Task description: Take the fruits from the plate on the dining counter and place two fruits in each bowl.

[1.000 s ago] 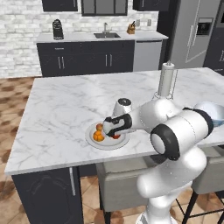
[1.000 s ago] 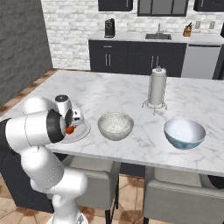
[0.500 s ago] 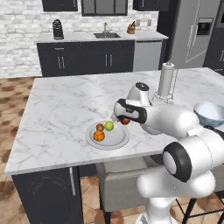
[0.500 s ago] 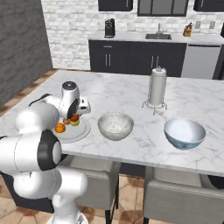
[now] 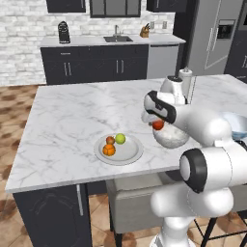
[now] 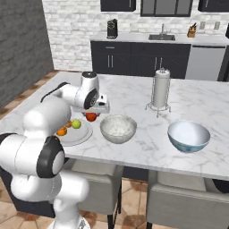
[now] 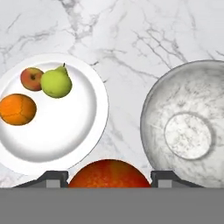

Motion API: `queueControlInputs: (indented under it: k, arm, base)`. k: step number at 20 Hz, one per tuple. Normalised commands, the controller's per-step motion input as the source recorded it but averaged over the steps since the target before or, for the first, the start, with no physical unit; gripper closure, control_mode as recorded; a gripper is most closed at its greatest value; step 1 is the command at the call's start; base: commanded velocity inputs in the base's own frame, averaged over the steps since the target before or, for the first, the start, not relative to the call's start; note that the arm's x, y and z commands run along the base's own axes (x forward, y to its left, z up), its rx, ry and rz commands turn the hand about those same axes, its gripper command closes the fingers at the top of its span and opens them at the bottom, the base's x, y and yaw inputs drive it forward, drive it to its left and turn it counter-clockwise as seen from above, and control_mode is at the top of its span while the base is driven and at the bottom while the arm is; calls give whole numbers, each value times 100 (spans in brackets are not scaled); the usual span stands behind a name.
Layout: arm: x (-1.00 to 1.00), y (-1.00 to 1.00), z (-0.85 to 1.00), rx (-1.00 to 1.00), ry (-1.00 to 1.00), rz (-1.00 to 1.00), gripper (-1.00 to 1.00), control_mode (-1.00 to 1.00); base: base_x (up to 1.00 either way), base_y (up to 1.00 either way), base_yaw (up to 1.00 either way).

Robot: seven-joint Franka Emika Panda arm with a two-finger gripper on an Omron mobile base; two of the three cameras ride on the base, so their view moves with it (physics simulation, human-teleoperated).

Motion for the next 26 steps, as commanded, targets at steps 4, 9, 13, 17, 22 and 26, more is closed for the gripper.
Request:
queueControlInputs:
  k: [4, 9, 13, 17, 22, 26]
  arm:
    - [11, -82, -11, -3, 22, -12, 100, -100]
    - [15, -69, -21, -3, 9, -10, 100, -100]
    - [3, -23, -49, -18, 0, -8, 100, -100]
    - [23, -16, -43, -9, 0, -2, 100, -100]
    - [16, -9, -41, -4, 2, -2, 100, -100]
    - [8, -3, -30, 0, 0, 0, 100, -100]
  base:
    - [0, 0, 0]
    - [0, 0, 0]
    - [0, 0, 0]
    - [0, 0, 0]
    - [0, 0, 0]
    - [0, 0, 0]
